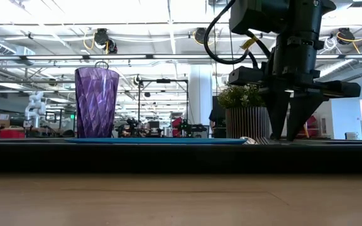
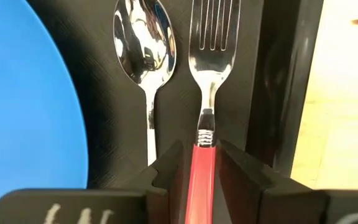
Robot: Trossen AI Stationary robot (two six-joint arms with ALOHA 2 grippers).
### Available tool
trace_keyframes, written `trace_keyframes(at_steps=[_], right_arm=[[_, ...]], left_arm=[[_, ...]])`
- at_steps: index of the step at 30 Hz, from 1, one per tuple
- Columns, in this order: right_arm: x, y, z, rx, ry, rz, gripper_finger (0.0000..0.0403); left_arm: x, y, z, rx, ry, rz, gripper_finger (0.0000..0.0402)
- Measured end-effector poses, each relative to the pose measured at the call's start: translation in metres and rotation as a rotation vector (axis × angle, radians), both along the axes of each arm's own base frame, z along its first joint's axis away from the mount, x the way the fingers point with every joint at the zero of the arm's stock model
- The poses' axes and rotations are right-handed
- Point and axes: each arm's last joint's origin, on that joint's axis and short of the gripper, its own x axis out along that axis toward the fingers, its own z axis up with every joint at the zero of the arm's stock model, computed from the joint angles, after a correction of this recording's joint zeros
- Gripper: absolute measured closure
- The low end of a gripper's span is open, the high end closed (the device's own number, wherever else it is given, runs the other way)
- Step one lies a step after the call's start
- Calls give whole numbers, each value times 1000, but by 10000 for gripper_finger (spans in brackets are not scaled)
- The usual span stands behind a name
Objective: Pick and place plate/cup/fork/spoon on tray
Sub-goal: Put the pink fork on the black serving tray to the right of the orange spoon, then adjust the orange spoon on the black serving tray
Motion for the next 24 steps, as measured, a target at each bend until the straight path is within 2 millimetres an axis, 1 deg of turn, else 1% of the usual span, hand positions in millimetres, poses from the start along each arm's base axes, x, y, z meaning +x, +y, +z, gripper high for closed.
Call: trace_keyframes(at_steps=[4,15,17,22,24], right_arm=[[0,0,0,-1,0,1,308],[-1,0,0,-6,6,9,309],[3,0,1,-5,-30,14,309],[19,1,5,-68,-212,35,309],[21,0,5,-68,-231,40,309]], left_arm=[[0,0,0,0,0,0,346],[0,0,0,1,5,0,346],[0,0,0,1,5,0,346],[0,0,0,1,5,0,346],[0,0,0,1,5,0,346]])
